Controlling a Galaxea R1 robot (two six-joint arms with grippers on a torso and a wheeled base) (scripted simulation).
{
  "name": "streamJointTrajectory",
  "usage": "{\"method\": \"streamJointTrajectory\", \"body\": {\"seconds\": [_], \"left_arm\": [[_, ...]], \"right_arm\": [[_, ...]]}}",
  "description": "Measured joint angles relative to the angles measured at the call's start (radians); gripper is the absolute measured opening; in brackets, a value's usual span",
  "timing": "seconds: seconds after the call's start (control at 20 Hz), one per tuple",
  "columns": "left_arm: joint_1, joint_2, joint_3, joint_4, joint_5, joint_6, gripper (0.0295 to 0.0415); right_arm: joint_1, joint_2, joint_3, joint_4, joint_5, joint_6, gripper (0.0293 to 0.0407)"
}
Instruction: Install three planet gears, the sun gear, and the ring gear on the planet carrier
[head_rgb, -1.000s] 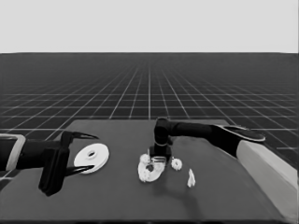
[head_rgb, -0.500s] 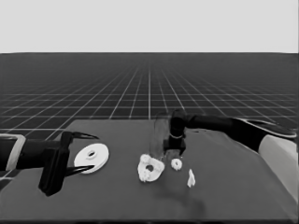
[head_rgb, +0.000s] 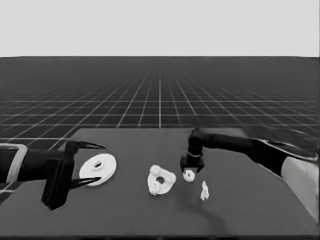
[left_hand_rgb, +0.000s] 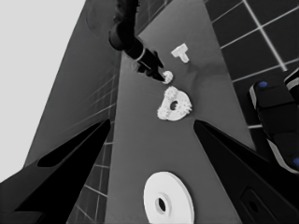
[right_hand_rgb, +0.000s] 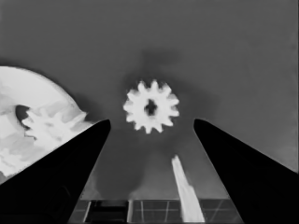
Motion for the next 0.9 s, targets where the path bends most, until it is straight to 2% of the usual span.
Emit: {"method": "streamJointTrajectory", "body": {"seconds": [0.15, 0.4, 0.5, 0.9], "left_arm": [[0.000, 0.000, 0.000, 0.000, 0.000, 0.000, 0.0385], [0.000, 0.000, 0.000, 0.000, 0.000, 0.000, 0.0385], [0.000, 0.000, 0.000, 0.000, 0.000, 0.000, 0.0385], [0.000, 0.000, 0.000, 0.000, 0.000, 0.000, 0.0385]], "right_arm": [[-0.054, 0.018, -0.051, -0.042, 0.032, -0.025, 0.0385], [-0.064, 0.023, -0.065, -0.051, 0.040, -0.031, 0.0385], [-0.065, 0.023, -0.065, -0.052, 0.040, -0.031, 0.0314], [-0.064, 0.024, -0.065, -0.052, 0.041, -0.031, 0.0312]]}}
